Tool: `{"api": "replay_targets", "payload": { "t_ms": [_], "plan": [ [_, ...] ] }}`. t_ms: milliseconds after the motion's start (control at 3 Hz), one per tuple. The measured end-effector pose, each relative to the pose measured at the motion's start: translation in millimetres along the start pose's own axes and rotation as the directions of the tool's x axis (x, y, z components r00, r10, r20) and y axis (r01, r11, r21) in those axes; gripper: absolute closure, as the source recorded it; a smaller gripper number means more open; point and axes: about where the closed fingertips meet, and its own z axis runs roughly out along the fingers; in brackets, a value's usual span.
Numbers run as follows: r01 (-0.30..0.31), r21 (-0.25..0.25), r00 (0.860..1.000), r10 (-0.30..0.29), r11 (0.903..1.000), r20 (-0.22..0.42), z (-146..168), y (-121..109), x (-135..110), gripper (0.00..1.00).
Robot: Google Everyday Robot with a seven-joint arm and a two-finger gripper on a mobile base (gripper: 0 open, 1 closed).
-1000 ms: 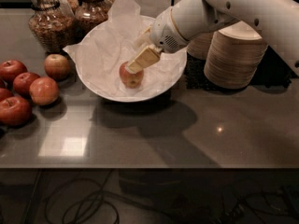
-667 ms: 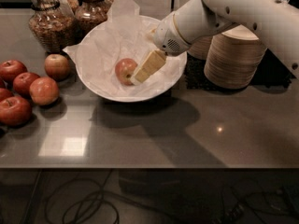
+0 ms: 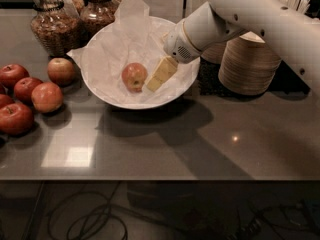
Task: Pick apple from white bowl
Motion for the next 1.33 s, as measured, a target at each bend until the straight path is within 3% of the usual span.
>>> {"api": "replay_targets", "payload": {
  "t_ms": [333, 667, 1000, 1333],
  "plan": [
    [0.04, -0.033, 0.998, -0.039, 0.9986, 0.054, 20, 5, -4, 0.0],
    [0.13, -0.061, 0.986, -0.122, 0.9897, 0.117, 37, 16, -13, 0.0],
    [0.204, -0.068, 0.97, -0.193, 0.9765, 0.15, 46, 22, -20, 0.0],
    [0.238, -0.034, 0.96, -0.229, 0.9708, 0.161, 41, 20, -13, 0.0]
  ]
}}
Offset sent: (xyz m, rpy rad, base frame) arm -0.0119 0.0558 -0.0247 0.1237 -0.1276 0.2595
